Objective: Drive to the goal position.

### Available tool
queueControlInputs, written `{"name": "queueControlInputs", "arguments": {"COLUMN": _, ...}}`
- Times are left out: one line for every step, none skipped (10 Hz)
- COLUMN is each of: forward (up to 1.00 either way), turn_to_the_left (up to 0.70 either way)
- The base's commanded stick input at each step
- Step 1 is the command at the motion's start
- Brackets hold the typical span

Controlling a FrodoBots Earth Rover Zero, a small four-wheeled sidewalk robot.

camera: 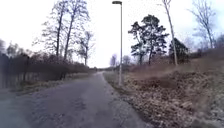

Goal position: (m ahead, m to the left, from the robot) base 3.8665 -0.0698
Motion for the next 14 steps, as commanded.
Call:
{"name": "queueControlInputs", "arguments": {"forward": 0.40, "turn_to_the_left": 0.01}}
{"name": "queueControlInputs", "arguments": {"forward": 0.50, "turn_to_the_left": 0.01}}
{"name": "queueControlInputs", "arguments": {"forward": 0.50, "turn_to_the_left": 0.01}}
{"name": "queueControlInputs", "arguments": {"forward": 0.50, "turn_to_the_left": 0.01}}
{"name": "queueControlInputs", "arguments": {"forward": 0.50, "turn_to_the_left": 0.01}}
{"name": "queueControlInputs", "arguments": {"forward": 0.50, "turn_to_the_left": 0.01}}
{"name": "queueControlInputs", "arguments": {"forward": 0.50, "turn_to_the_left": 0.14}}
{"name": "queueControlInputs", "arguments": {"forward": 0.50, "turn_to_the_left": 0.51}}
{"name": "queueControlInputs", "arguments": {"forward": 0.50, "turn_to_the_left": 0.51}}
{"name": "queueControlInputs", "arguments": {"forward": 0.50, "turn_to_the_left": 0.15}}
{"name": "queueControlInputs", "arguments": {"forward": 0.50, "turn_to_the_left": 0.01}}
{"name": "queueControlInputs", "arguments": {"forward": 0.50, "turn_to_the_left": 0.01}}
{"name": "queueControlInputs", "arguments": {"forward": 0.50, "turn_to_the_left": 0.01}}
{"name": "queueControlInputs", "arguments": {"forward": 0.50, "turn_to_the_left": 0.01}}
